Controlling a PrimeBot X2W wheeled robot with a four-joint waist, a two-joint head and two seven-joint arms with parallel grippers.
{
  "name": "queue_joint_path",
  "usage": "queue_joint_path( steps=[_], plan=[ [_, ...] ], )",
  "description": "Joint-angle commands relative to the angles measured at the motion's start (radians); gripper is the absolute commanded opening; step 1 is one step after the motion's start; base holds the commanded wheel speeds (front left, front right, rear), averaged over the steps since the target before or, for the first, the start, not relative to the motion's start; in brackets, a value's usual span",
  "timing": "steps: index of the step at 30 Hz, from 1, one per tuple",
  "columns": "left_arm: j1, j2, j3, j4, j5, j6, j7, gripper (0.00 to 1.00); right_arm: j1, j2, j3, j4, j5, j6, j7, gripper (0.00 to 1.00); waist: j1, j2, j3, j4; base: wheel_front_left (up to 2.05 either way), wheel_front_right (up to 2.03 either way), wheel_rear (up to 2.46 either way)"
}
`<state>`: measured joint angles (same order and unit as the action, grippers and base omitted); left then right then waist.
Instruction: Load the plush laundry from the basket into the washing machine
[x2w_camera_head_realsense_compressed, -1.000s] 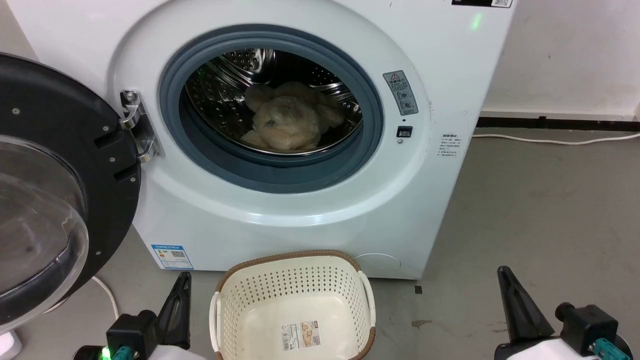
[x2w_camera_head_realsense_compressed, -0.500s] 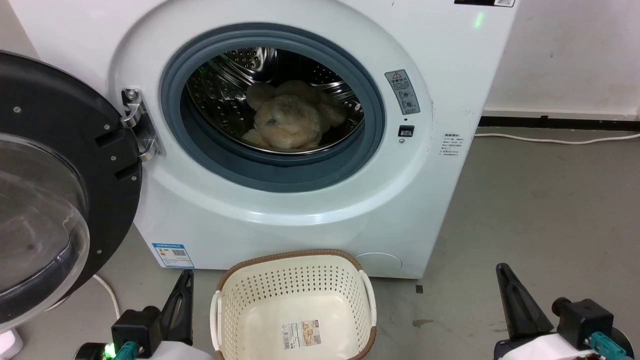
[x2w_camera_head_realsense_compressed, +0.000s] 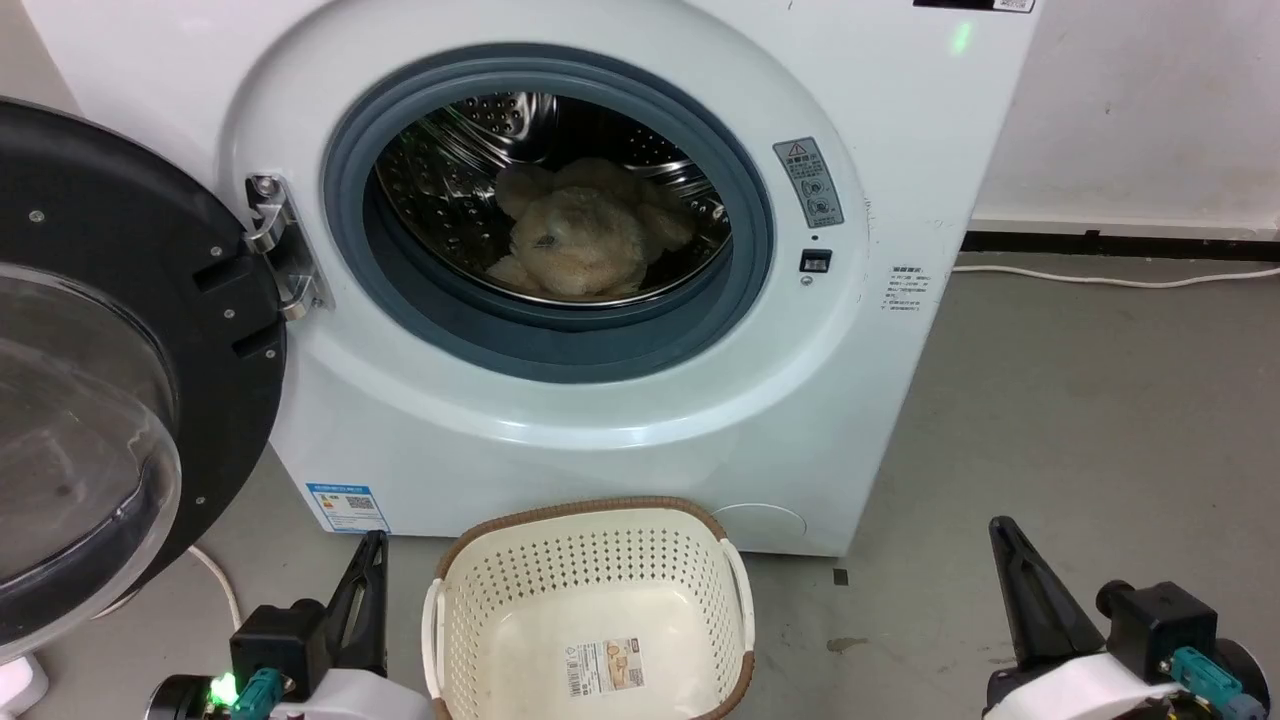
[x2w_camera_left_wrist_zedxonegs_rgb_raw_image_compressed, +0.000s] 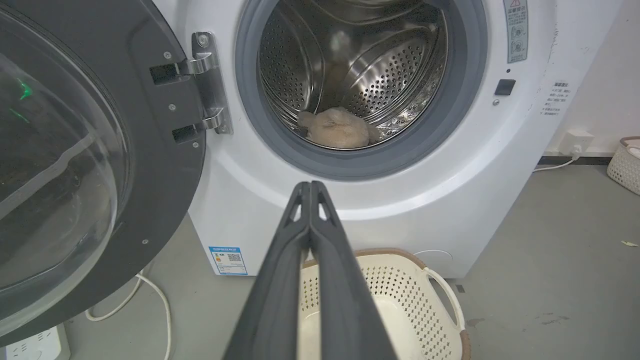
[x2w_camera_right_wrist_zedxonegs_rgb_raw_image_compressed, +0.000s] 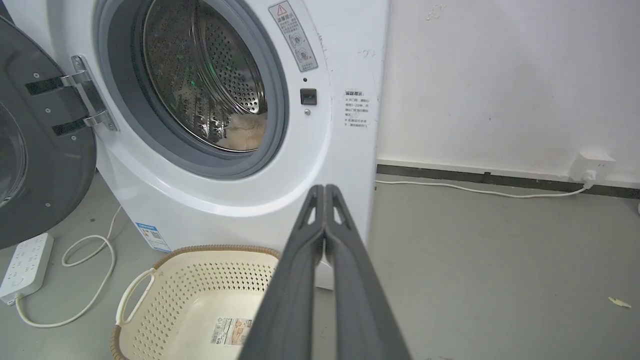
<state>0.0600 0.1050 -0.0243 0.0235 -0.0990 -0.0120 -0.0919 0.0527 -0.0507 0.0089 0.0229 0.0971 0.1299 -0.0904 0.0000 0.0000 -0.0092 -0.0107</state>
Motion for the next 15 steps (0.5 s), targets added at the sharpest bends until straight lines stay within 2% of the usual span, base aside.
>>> queue_joint_path(
  steps=[1, 15],
  plan=[
    [-0.018, -0.007, 0.003, -0.006, 0.01, 0.002, 0.006, 0.0, -0.014, 0.0, -0.003, -0.007, -0.008, 0.001, 0.004, 0.0, 0.0, 0.0, 0.0, 0.0, 0.0, 0.0, 0.0],
    [-0.032, -0.023, 0.01, -0.012, 0.04, 0.005, 0.035, 0.0, -0.027, 0.0, -0.005, -0.012, -0.038, 0.001, 0.033, 0.0, 0.0, 0.0, 0.003, 0.004, 0.0, 0.0, 0.0]
  ],
)
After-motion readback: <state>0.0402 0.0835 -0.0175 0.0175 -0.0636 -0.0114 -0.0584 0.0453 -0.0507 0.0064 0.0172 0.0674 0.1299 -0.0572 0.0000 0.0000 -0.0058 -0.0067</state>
